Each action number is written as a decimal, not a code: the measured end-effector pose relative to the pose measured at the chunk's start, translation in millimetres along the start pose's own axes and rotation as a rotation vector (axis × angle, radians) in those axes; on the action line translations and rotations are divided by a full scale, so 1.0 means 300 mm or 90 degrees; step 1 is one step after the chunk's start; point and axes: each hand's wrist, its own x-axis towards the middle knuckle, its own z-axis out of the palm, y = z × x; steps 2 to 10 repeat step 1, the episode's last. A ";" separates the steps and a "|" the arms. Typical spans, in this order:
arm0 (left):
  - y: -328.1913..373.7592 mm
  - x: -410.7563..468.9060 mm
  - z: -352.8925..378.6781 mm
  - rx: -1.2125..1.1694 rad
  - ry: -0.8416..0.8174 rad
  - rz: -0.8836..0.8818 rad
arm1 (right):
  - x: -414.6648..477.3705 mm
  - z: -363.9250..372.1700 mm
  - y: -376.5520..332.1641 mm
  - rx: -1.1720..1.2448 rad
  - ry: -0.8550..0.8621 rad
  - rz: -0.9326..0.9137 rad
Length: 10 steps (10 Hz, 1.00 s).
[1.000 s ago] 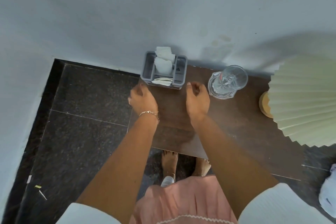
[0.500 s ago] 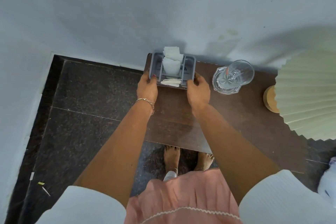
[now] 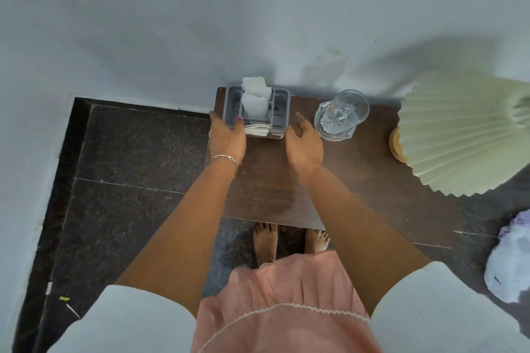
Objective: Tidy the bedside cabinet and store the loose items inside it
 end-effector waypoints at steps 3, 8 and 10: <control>0.017 -0.088 -0.018 0.138 0.027 0.113 | -0.089 -0.067 -0.008 -0.024 0.023 -0.029; 0.017 -0.088 -0.018 0.138 0.027 0.113 | -0.089 -0.067 -0.008 -0.024 0.023 -0.029; 0.017 -0.088 -0.018 0.138 0.027 0.113 | -0.089 -0.067 -0.008 -0.024 0.023 -0.029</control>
